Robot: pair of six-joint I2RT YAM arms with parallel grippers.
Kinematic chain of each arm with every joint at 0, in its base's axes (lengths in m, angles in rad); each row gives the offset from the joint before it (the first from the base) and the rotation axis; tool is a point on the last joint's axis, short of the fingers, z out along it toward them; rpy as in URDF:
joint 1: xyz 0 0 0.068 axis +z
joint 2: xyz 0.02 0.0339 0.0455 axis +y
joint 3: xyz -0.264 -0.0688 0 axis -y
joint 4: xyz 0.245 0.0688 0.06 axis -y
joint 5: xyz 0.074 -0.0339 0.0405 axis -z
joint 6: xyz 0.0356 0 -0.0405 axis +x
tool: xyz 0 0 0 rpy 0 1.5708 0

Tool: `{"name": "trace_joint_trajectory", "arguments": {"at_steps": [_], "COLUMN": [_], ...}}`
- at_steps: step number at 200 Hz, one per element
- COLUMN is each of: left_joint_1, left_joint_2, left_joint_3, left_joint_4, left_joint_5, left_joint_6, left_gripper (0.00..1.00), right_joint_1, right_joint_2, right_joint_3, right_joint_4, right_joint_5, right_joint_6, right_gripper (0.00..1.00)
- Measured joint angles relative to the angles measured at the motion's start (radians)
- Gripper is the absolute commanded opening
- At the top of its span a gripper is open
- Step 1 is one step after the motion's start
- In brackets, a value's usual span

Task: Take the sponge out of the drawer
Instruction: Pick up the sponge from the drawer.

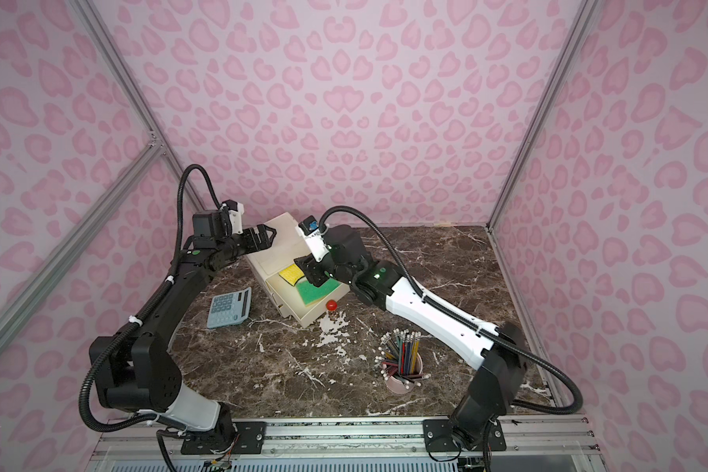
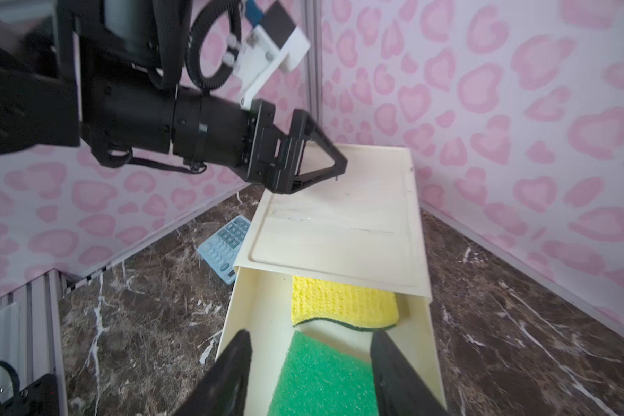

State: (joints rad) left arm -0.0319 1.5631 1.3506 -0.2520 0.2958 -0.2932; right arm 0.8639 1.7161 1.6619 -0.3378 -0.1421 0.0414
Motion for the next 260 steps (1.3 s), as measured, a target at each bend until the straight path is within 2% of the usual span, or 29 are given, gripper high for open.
{"name": "trace_joint_trajectory", "arguments": {"at_steps": [11,46,100,134,151,217,260], "left_joint_1": [0.000,0.000,0.000,0.000,0.000,-0.001,-0.001], "left_joint_2": [-0.002,-0.007,-0.008,-0.010,-0.011,-0.014,-0.013], "left_joint_3": [-0.003,-0.023,-0.034,-0.038,-0.040,-0.043,-0.043], "left_joint_4": [0.004,0.035,0.056,0.061,0.063,0.066,0.066], "left_joint_5": [0.000,0.003,0.004,0.002,-0.001,-0.008,-0.010], "left_joint_6": [0.002,0.004,0.005,0.005,0.005,0.005,0.005], "left_gripper": [1.00,1.00,0.99,0.99,0.99,0.99,0.99], "right_joint_1": [0.007,0.056,0.131,0.139,0.150,0.154,0.154], "right_joint_2": [0.066,0.182,0.278,0.313,0.325,0.336,0.333], "right_joint_3": [0.063,0.167,0.226,0.238,0.245,0.247,0.247], "right_joint_4": [-0.082,-0.254,-0.348,-0.366,-0.369,-0.374,-0.387], "right_joint_5": [-0.008,0.030,0.167,0.225,0.248,0.398,0.447], "right_joint_6": [-0.012,-0.029,-0.025,-0.003,-0.003,0.011,0.011], "right_gripper": [0.44,0.43,0.42,0.52,0.53,0.40,0.23]}}
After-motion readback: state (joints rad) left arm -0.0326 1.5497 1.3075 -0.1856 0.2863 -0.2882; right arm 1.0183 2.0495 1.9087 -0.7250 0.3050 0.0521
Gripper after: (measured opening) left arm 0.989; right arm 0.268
